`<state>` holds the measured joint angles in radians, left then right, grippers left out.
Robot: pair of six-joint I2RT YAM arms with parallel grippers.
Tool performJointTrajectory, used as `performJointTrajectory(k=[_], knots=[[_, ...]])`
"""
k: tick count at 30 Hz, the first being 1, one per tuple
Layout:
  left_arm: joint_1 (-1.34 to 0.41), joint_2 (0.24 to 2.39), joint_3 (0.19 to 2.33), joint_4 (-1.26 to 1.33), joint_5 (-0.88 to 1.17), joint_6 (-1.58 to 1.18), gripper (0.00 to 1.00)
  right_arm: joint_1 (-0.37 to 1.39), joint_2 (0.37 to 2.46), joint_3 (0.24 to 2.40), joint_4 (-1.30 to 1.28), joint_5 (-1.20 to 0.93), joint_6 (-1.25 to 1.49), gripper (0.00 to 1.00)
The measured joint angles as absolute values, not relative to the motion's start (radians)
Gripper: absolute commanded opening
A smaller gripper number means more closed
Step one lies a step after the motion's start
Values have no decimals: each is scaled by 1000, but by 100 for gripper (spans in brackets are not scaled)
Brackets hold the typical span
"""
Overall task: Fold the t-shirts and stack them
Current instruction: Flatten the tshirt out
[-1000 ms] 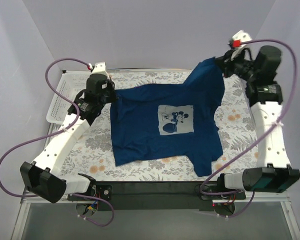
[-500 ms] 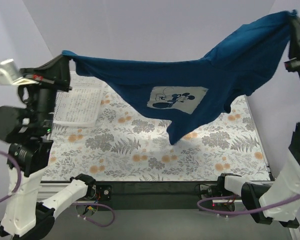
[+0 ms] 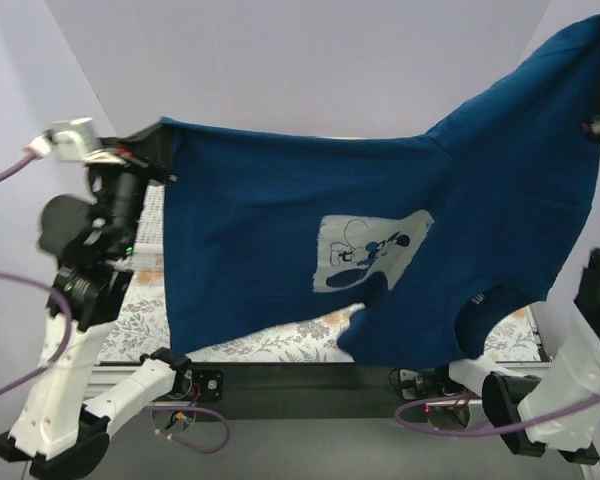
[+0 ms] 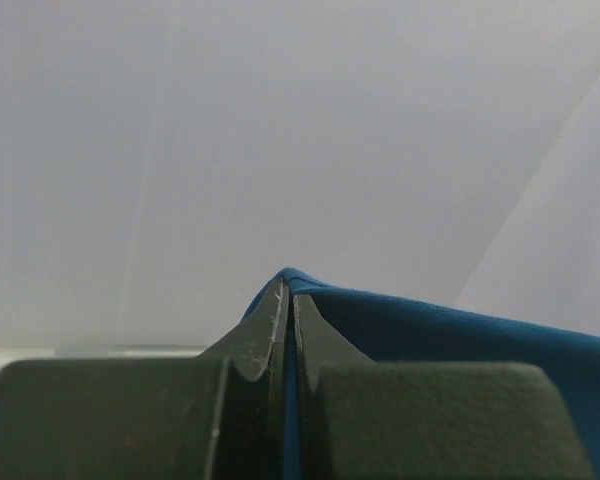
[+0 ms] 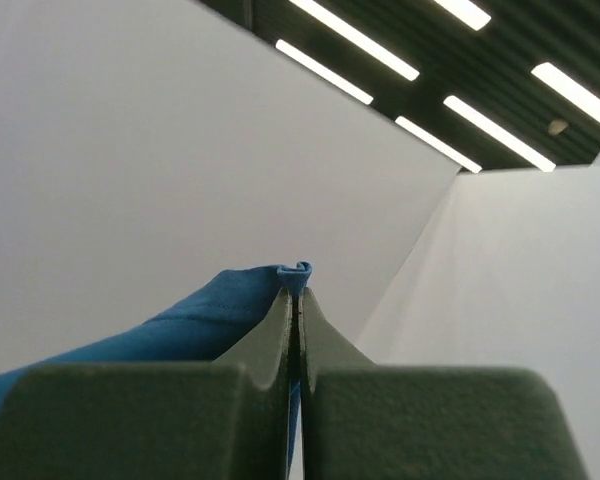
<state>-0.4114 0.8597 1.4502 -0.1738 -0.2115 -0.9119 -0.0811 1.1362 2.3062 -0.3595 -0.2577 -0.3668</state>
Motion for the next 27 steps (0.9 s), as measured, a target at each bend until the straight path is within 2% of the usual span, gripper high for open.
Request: performJointTrajectory(k=[4, 10, 14, 17, 21, 27], knots=[[-411, 944, 1281, -160, -206, -913, 0, -81, 1163, 2100, -344, -294, -363, 1], [-411, 1162, 1058, -132, -202, -903, 0, -78, 1225, 1623, -291, -408, -343, 1], [-408, 1362, 1040, -90, -220, -894, 0, -75, 1317, 1320, -219, -418, -347, 1], [-400, 1571, 1119, -75, -255, -892, 0, -70, 1414, 1171, -85, -398, -360, 1], [-385, 1831, 1290, -81, -293, -888, 0, -60, 1605, 1156, 60, -360, -373, 1], [-358, 2096, 1534, -117, -339, -870, 0, -53, 1890, 1349, 159, -275, -365, 1]])
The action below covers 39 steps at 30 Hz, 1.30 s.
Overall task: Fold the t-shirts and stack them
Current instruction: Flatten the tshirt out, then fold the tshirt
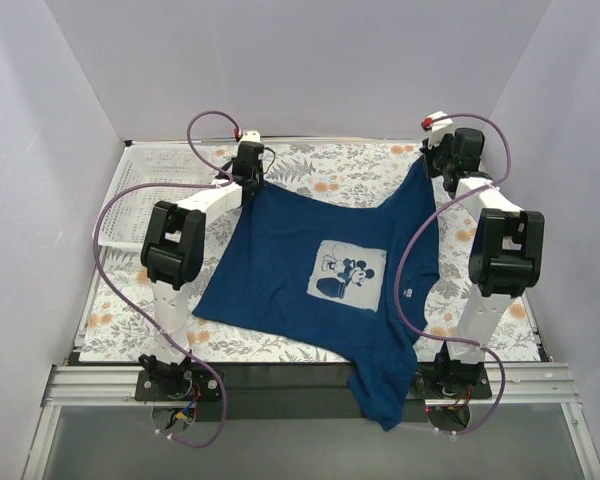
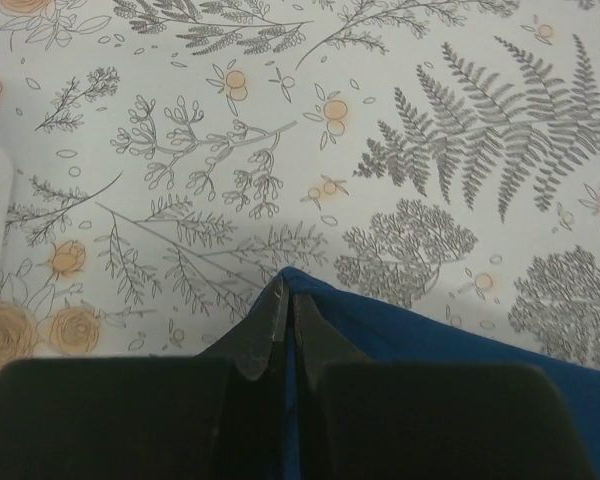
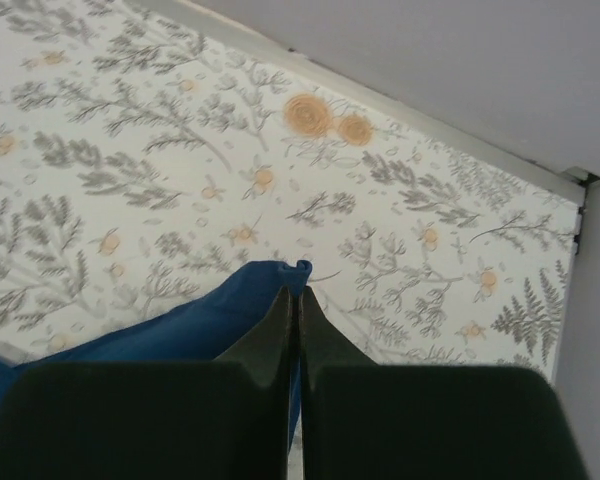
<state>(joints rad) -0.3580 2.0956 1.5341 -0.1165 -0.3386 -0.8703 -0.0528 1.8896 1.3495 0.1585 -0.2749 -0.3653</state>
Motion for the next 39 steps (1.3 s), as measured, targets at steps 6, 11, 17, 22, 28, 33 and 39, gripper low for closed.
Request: performJointTrajectory(k=[6, 11, 17, 22, 28, 33, 39], knots=[[-337, 2225, 1689, -155, -367, -860, 0, -50, 2000, 1557, 189, -142, -331, 1], [-316, 2279, 1786, -168, -371, -859, 0, -45, 2028, 1691, 219, -142, -313, 1], [-293, 2288, 1828, -178, -373, -859, 0, -11, 2090, 1765, 243, -253, -333, 1], [-273, 2288, 1844, -179, -374, -853, 0, 41, 2155, 1765, 233, -277, -344, 1], [-238, 2288, 1843, -179, -374, -848, 0, 52, 2184, 1785, 223, -306, -325, 1], [-215, 2288, 1841, -179, -345, -847, 0, 46, 2189, 1850, 225, -302, -287, 1], [-207, 2355, 1906, -185, -316, -846, 0, 37, 2189, 1849, 234, -292, -279, 1]])
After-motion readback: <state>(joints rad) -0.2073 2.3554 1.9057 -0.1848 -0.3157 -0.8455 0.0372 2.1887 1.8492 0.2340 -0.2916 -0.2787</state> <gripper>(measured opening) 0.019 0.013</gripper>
